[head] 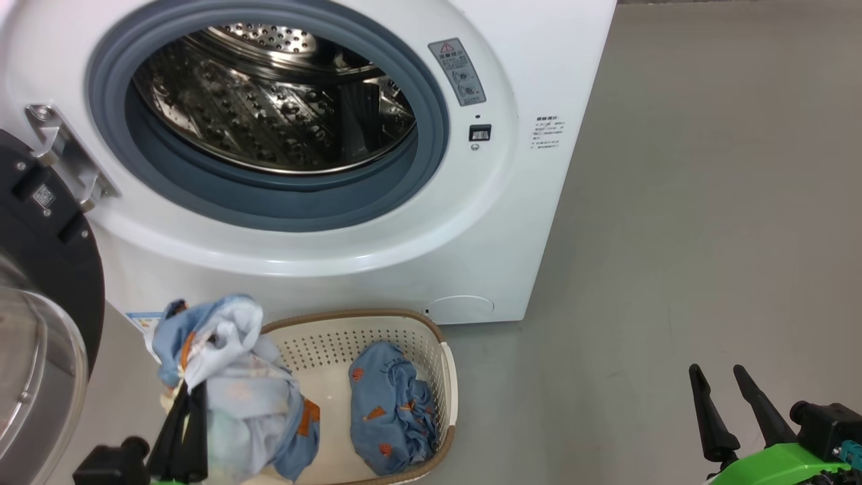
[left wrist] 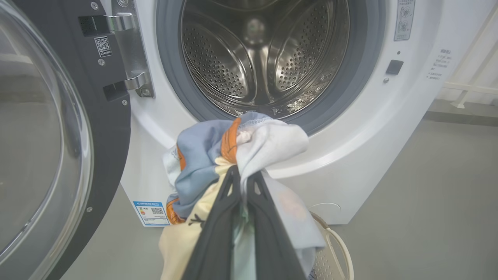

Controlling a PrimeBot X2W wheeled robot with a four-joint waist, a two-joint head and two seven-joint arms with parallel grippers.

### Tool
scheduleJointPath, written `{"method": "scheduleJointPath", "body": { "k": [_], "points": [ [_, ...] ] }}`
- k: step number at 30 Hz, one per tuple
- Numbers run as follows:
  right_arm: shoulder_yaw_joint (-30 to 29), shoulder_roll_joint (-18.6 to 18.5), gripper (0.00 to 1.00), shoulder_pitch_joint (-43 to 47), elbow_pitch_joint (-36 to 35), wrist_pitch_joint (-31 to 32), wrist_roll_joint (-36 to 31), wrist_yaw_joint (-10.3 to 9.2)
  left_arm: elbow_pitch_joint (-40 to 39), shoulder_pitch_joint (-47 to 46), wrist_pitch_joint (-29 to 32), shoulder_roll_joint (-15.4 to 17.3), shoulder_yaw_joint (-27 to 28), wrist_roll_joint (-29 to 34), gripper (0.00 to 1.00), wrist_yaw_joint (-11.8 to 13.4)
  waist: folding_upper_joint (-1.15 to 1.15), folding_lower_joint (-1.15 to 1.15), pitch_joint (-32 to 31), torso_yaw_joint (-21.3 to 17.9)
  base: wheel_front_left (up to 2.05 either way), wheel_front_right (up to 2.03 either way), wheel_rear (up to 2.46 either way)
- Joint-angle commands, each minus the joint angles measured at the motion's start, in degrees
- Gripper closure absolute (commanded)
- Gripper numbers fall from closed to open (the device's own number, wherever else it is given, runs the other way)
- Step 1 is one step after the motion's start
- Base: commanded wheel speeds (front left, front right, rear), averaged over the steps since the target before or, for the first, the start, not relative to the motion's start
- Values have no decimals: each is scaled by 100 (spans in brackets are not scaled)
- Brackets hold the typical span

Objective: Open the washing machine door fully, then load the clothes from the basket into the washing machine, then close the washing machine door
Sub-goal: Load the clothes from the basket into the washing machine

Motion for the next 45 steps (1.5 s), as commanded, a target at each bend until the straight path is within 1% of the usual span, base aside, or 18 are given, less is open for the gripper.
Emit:
{"method": "scheduleJointPath", "body": {
  "k": [1,6,14,18,24,30,31,39,45],
  "points": [
    [139,-91,0,-68,-143,-44,-59,16,-129,-330,-60,47,182,-5,100,-14,0,0,38,-2,0,0,0],
    [161,-65,0,-154,-156,-44,-65,16,-10,-812,-60,97,68,-55,100,-15,0,0,190,-15,0,0,0],
    [206,-28,0,-447,-183,-44,-64,16,338,-1944,-60,349,-160,-219,100,-15,0,0,614,-80,0,0,0],
    [217,-2,0,-584,-206,-44,-61,16,581,-2528,-60,480,-232,-244,100,-15,0,0,835,-133,0,0,0],
    [250,63,0,-808,-227,-44,-58,16,1073,-3399,-60,572,-320,-267,100,-15,0,0,1158,-232,0,0,0],
    [307,134,0,-1060,-261,-44,-56,16,1796,-4302,-60,652,-445,-285,100,-15,0,0,1518,-356,0,0,0],
    [307,134,0,-1060,-261,-44,-56,16,1796,-4302,-60,652,-445,-285,100,-15,0,0,1518,-356,0,0,0],
    [403,229,0,-1357,-265,-44,-33,16,3072,-5328,-60,642,-566,-343,100,-15,0,0,1917,-527,0,0,0],
    [433,296,0,-1511,-292,-44,-21,16,3982,-5955,-60,647,-550,-382,100,-15,0,0,2139,-627,0,0,0]
  ]
}}
